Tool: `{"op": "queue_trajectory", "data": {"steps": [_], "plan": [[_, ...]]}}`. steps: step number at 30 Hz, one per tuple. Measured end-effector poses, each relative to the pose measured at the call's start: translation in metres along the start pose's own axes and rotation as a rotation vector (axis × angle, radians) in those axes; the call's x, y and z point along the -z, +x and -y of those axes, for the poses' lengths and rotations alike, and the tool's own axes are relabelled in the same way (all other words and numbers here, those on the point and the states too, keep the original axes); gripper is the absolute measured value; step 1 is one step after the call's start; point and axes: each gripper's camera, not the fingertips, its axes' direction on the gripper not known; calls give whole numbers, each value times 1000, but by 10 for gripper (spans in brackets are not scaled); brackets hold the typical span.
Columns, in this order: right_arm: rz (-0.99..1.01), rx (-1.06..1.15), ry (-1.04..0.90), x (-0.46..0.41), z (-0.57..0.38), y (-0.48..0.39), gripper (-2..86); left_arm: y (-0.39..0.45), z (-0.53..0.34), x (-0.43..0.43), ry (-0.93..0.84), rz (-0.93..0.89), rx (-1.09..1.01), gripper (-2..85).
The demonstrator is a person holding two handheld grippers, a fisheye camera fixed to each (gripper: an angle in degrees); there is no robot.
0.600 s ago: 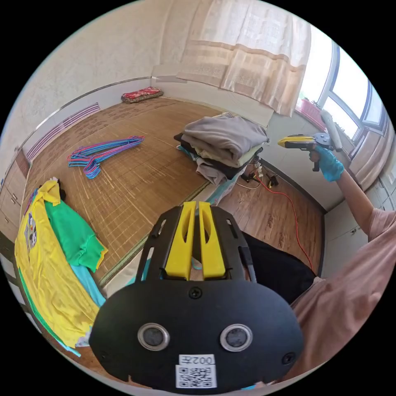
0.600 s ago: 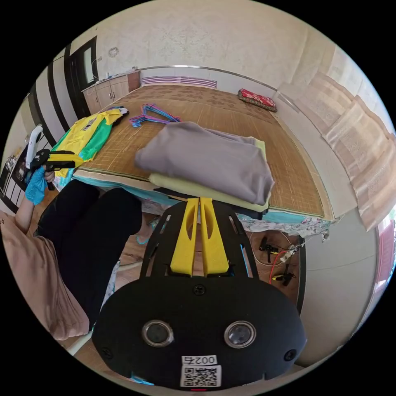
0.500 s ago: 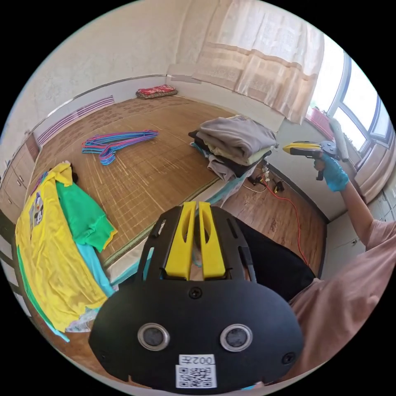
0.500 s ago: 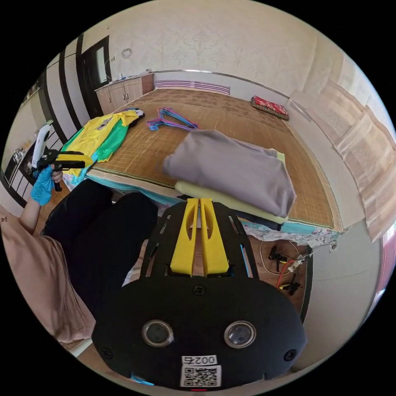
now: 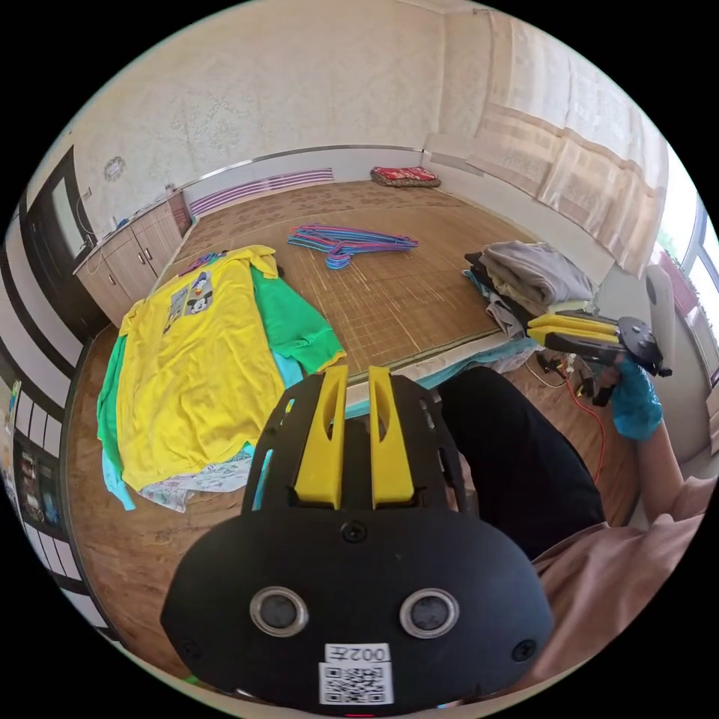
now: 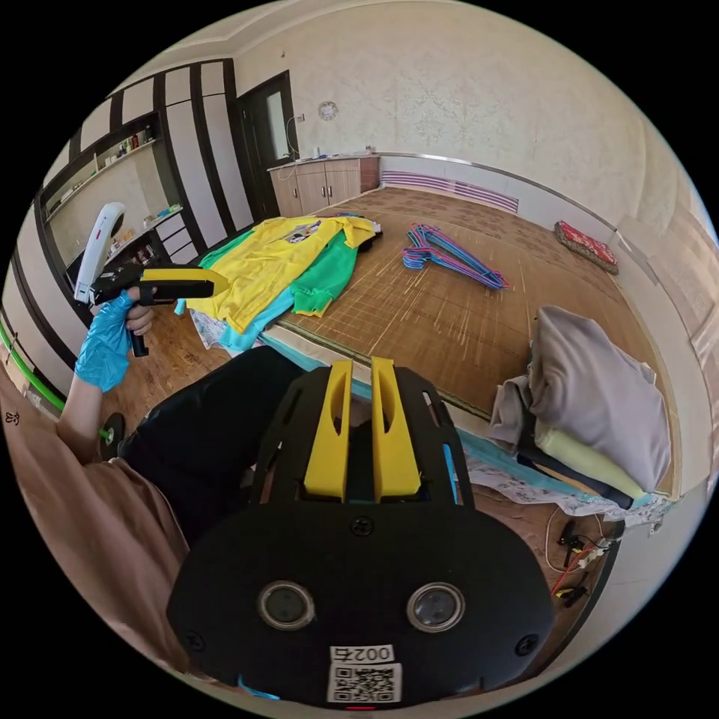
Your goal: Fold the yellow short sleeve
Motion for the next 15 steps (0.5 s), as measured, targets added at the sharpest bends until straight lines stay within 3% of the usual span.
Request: {"op": "queue_trajectory", "data": {"steps": [15], "plan": [[24, 139, -67, -80, 69, -118, 52, -44, -25, -35, -13, 41, 140, 63]]}}
